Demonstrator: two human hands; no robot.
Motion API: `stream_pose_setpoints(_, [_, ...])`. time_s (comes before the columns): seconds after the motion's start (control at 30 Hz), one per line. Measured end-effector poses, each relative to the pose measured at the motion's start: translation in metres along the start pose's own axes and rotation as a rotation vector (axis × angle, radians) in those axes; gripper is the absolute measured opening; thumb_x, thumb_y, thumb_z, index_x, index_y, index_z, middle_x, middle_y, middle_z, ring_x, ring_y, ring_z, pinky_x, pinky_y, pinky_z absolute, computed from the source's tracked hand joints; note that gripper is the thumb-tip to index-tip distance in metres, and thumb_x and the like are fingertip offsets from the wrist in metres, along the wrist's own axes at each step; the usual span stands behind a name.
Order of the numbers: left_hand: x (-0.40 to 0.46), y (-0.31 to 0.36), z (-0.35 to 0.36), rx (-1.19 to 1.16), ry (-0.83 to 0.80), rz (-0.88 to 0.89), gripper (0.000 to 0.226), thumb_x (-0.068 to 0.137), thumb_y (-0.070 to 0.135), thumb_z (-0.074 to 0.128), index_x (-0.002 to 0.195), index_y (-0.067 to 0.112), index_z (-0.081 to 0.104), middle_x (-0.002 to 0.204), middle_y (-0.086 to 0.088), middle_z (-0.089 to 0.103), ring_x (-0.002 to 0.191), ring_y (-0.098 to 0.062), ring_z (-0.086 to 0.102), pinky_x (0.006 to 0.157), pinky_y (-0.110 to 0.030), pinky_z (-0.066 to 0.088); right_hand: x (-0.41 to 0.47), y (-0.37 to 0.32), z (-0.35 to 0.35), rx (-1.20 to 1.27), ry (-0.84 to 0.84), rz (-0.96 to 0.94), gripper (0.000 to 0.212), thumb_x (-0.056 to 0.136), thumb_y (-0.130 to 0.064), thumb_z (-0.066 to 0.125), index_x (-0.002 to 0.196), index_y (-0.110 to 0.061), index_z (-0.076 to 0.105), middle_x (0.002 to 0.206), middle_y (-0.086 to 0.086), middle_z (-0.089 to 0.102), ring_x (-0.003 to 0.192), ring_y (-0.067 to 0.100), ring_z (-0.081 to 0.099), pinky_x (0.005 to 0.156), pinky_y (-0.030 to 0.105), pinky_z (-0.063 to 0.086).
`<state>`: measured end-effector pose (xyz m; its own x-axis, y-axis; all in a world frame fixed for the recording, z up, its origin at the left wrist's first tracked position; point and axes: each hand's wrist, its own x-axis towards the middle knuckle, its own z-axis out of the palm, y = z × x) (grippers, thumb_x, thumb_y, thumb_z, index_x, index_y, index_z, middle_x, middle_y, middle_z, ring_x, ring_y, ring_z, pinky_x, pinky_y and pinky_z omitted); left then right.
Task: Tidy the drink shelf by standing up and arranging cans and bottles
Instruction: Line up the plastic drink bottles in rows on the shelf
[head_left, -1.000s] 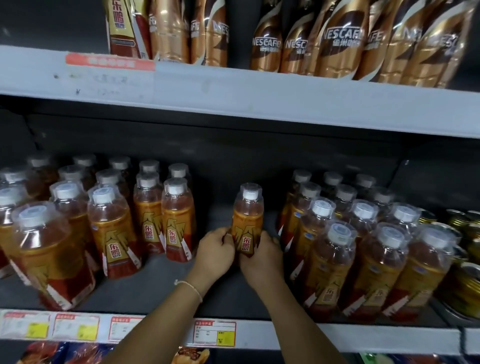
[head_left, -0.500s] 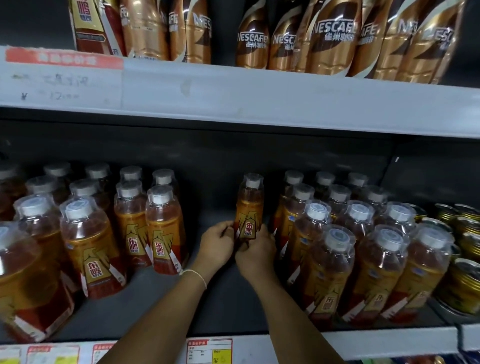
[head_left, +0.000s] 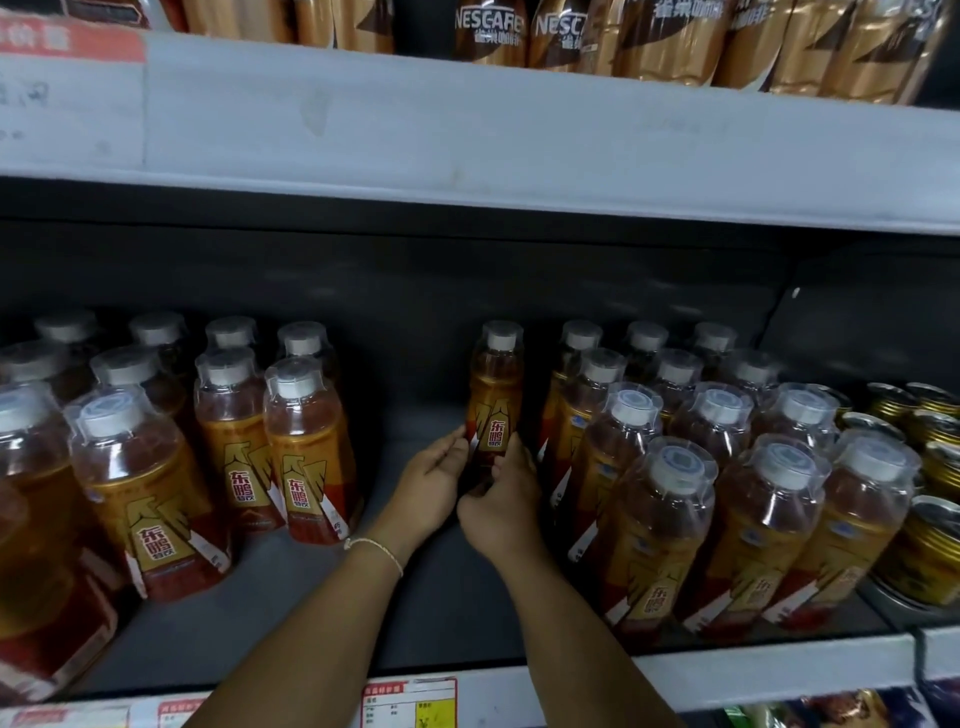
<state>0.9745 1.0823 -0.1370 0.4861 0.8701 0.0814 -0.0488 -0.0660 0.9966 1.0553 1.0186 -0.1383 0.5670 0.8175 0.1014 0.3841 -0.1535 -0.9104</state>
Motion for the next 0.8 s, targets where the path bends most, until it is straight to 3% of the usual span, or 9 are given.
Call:
stream_pose_setpoints(0.17, [-0.003, 0.003, 0.000, 0.034, -0.056, -0.008, 0.038, 0.104, 0.027, 0.041, 0.140, 0.018, 0.049, 0.139, 0.001, 0.056, 0.129, -0.008, 0.049, 0.117, -0.032, 0.031, 0.003, 0.002, 0.000, 0.009, -0.016, -0.011, 0.084, 0.084, -0.021, 0.067, 0.157, -0.018, 0.025, 0.159, 0.005, 0.036, 0.148, 0.021, 0.033, 0.120, 0.043, 0.033])
stream_pose_setpoints(0.27, [-0.004, 0.004, -0.002, 0.094, -0.091, -0.009, 0.041, 0.104, 0.036, 0.038, 0.143, 0.025, 0.046, 0.143, 0.007, 0.050, 0.131, 0.000, 0.044, 0.115, -0.023, 0.029, 0.004, 0.003, 0.000, -0.005, -0.026, -0.008, 0.087, 0.083, -0.016, 0.067, 0.159, -0.017, 0.023, 0.162, 0.005, 0.031, 0.150, 0.021, 0.028, 0.122, 0.043, 0.029])
stream_pose_setpoints(0.37, [-0.005, 0.007, -0.002, 0.098, -0.120, -0.008, 0.042, 0.098, 0.050, 0.035, 0.136, 0.036, 0.049, 0.134, 0.013, 0.056, 0.121, 0.011, 0.049, 0.106, -0.013, 0.034, 0.004, 0.005, -0.001, -0.008, -0.041, 0.012, 0.093, 0.081, -0.007, 0.064, 0.160, -0.020, 0.018, 0.163, 0.003, 0.029, 0.151, 0.020, 0.025, 0.123, 0.042, 0.027])
stream_pose_setpoints(0.47, [-0.004, 0.005, -0.004, 0.064, -0.117, -0.019, 0.066, 0.087, 0.063, 0.035, 0.141, 0.027, 0.048, 0.134, 0.012, 0.057, 0.124, 0.005, 0.050, 0.111, -0.023, 0.032, 0.005, 0.009, -0.003, -0.021, -0.053, 0.036, 0.099, 0.079, 0.001, 0.063, 0.162, -0.022, 0.013, 0.164, 0.004, 0.026, 0.152, 0.020, 0.022, 0.124, 0.042, 0.026])
stream_pose_setpoints(0.57, [-0.004, 0.005, -0.006, 0.036, -0.126, -0.038, 0.069, 0.085, 0.068, 0.033, 0.139, 0.027, 0.050, 0.135, 0.010, 0.057, 0.128, -0.001, 0.049, 0.114, -0.028, 0.031, 0.005, 0.011, -0.003, -0.026, -0.066, 0.051, 0.104, 0.079, 0.002, 0.063, 0.162, -0.023, 0.006, 0.166, 0.004, 0.022, 0.153, 0.021, 0.021, 0.124, 0.043, 0.025])
stream_pose_setpoints(0.7, [-0.007, 0.011, -0.005, 0.114, -0.077, 0.006, 0.035, 0.091, 0.060, 0.035, 0.111, 0.046, 0.061, 0.116, 0.025, 0.065, 0.115, 0.011, 0.054, 0.104, -0.018, 0.035, 0.005, 0.009, -0.005, -0.007, -0.079, 0.031, 0.102, 0.081, 0.003, 0.062, 0.162, -0.021, 0.007, 0.168, 0.003, 0.017, 0.154, 0.021, 0.021, 0.124, 0.043, 0.026])
stream_pose_setpoints(0.77, [-0.012, 0.012, -0.005, 0.255, 0.016, 0.083, 0.026, 0.101, 0.041, 0.042, 0.120, 0.040, 0.060, 0.126, 0.017, 0.061, 0.117, 0.007, 0.051, 0.101, -0.014, 0.032, 0.002, 0.007, -0.006, -0.003, -0.035, 0.001, 0.093, 0.082, 0.005, 0.061, 0.161, -0.018, 0.018, 0.164, 0.004, 0.025, 0.150, 0.023, 0.030, 0.121, 0.042, 0.032])
stream_pose_setpoints(0.8, [-0.015, 0.013, -0.007, 0.349, 0.074, 0.128, 0.029, 0.102, 0.030, 0.046, 0.128, 0.028, 0.060, 0.129, 0.009, 0.059, 0.119, 0.002, 0.049, 0.100, -0.011, 0.032, 0.000, 0.005, -0.006, -0.017, 0.022, -0.037, 0.083, 0.083, 0.005, 0.060, 0.158, -0.014, 0.029, 0.158, 0.006, 0.034, 0.144, 0.024, 0.039, 0.117, 0.041, 0.037])
